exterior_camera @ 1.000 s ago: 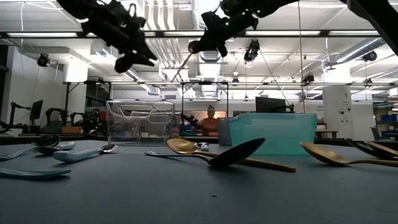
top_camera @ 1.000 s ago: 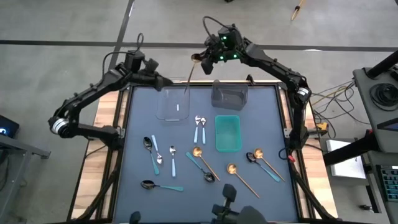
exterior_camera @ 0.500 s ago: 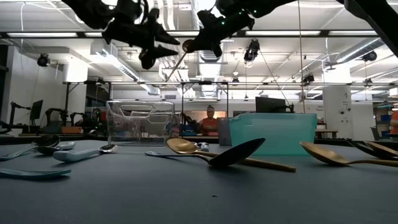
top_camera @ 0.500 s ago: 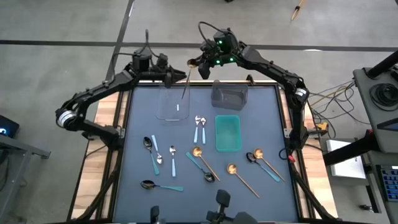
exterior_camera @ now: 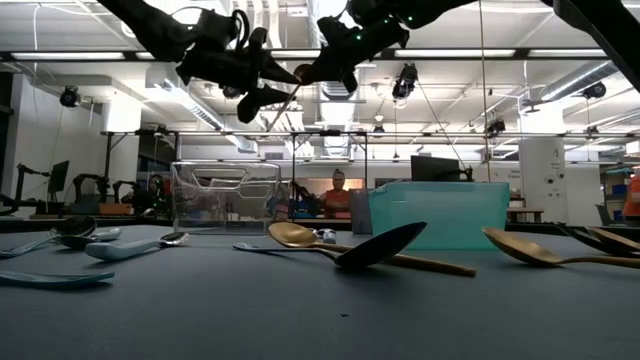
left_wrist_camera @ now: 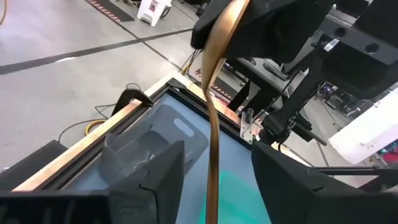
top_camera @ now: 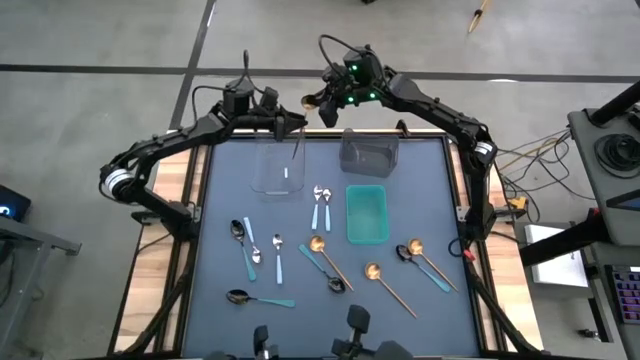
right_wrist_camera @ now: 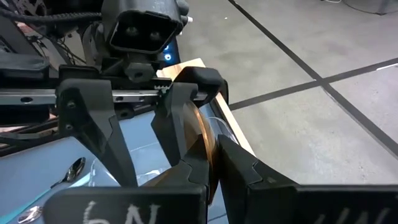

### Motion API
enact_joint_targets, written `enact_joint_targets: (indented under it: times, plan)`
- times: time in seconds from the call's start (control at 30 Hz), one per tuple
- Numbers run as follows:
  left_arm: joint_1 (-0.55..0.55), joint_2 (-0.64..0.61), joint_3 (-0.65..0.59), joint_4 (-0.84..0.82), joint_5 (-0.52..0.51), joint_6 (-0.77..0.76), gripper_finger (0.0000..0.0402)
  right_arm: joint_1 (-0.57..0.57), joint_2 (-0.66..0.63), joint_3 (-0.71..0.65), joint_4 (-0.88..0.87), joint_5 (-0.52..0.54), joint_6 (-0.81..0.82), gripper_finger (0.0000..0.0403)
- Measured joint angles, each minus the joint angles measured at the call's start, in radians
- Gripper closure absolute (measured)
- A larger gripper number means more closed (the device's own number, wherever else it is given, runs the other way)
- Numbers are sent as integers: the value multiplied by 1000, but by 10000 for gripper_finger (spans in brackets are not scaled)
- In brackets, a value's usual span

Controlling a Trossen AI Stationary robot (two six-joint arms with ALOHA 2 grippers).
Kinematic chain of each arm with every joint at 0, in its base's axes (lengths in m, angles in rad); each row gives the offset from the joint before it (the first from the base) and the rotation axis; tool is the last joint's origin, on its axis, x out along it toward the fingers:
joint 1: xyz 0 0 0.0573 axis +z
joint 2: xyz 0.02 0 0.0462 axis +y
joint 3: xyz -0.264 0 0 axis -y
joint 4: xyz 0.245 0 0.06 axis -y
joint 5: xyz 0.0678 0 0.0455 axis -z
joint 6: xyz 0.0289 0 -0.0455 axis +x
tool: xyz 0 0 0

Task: Sort silverware by color (type)
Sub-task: Put the gold spoon into the transparent bin

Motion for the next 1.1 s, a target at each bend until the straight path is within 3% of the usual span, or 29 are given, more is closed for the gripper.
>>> enact_joint_targets:
  times: [0.27, 0.57, 0.73, 1.1]
  plan:
    - [-1, 2, 0, 7, -19, -21, 322, 0, 0, 0, 1, 0, 0, 392]
    - [-15, 37, 0, 26, -19, -30, 343, 0, 0, 1, 2, 0, 1, 392]
    - [-19, 32, 0, 45, -25, -14, 392, 0, 0, 1, 2, 0, 4, 390]
    - [-20, 28, 0, 50, -47, -69, 398, 0, 0, 2, 2, 4, 16, 379]
